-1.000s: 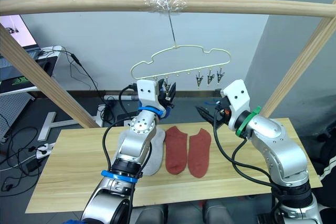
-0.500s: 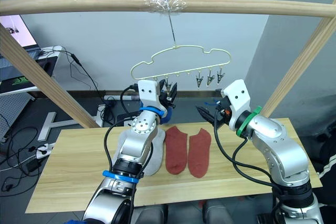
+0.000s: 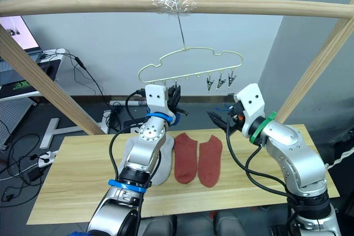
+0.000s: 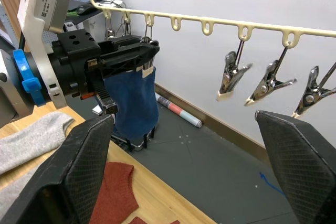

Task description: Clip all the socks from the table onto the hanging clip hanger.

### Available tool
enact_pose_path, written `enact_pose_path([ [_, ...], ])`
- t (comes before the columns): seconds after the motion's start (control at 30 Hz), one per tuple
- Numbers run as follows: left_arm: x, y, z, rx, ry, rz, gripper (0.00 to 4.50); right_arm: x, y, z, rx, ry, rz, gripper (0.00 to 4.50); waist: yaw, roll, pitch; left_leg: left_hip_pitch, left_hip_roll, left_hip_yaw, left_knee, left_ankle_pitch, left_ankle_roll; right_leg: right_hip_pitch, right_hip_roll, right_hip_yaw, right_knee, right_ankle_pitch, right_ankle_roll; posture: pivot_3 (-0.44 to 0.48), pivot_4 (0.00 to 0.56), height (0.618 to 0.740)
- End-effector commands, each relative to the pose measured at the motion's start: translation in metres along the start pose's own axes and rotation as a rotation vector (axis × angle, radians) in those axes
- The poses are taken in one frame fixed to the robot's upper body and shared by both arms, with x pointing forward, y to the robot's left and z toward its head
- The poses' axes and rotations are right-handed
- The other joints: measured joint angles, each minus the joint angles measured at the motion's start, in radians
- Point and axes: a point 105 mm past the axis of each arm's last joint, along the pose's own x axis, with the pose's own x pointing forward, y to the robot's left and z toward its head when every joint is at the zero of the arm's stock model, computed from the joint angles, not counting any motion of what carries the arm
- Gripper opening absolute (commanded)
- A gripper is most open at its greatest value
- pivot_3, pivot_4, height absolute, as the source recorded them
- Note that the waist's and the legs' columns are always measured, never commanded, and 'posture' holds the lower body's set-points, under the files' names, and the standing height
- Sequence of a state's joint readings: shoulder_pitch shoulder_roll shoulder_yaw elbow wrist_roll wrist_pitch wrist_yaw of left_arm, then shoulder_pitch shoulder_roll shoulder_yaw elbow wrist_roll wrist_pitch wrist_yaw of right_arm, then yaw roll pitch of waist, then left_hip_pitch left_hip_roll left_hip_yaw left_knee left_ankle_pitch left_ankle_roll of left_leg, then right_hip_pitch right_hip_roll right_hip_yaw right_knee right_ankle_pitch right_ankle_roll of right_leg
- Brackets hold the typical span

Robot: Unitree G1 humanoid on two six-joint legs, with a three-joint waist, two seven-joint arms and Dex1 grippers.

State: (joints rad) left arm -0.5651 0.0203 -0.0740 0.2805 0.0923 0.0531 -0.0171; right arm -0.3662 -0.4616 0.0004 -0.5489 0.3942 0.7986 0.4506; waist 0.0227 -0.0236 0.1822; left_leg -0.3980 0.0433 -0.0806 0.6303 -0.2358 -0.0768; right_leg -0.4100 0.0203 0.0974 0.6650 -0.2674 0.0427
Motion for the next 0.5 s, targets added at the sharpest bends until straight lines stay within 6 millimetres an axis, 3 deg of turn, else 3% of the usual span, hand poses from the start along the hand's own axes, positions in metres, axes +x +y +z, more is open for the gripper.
enact_pose_path([
  [0.03,0.0010,-0.0013,0.0142,0.001,-0.052,-0.009,0.14,-0.0052,0.0010,0.0143,-0.026,-0.054,-0.008,4.50,0.000,0.000,0.000,0.000,0.000,0.000,0.000,0.000,0.000,0.000,0.000,0.000,0.000,0.000,0.000,0.068,0.156,0.740],
  [0.4,0.0022,-0.0040,0.0157,-0.003,-0.059,-0.032,0.14,-0.0055,0.0016,0.0136,-0.029,-0.051,-0.010,4.50,0.000,0.000,0.000,0.000,0.000,0.000,0.000,0.000,0.000,0.000,0.000,0.000,0.000,0.000,0.000,0.068,0.156,0.740],
  [0.5,0.0013,-0.0069,0.0165,-0.001,-0.064,-0.036,1.01,-0.0056,0.0014,0.0135,-0.029,-0.050,-0.010,4.50,0.000,0.000,0.000,0.000,0.000,0.000,0.000,0.000,0.000,0.000,0.000,0.000,0.000,0.000,0.000,0.068,0.156,0.740],
])
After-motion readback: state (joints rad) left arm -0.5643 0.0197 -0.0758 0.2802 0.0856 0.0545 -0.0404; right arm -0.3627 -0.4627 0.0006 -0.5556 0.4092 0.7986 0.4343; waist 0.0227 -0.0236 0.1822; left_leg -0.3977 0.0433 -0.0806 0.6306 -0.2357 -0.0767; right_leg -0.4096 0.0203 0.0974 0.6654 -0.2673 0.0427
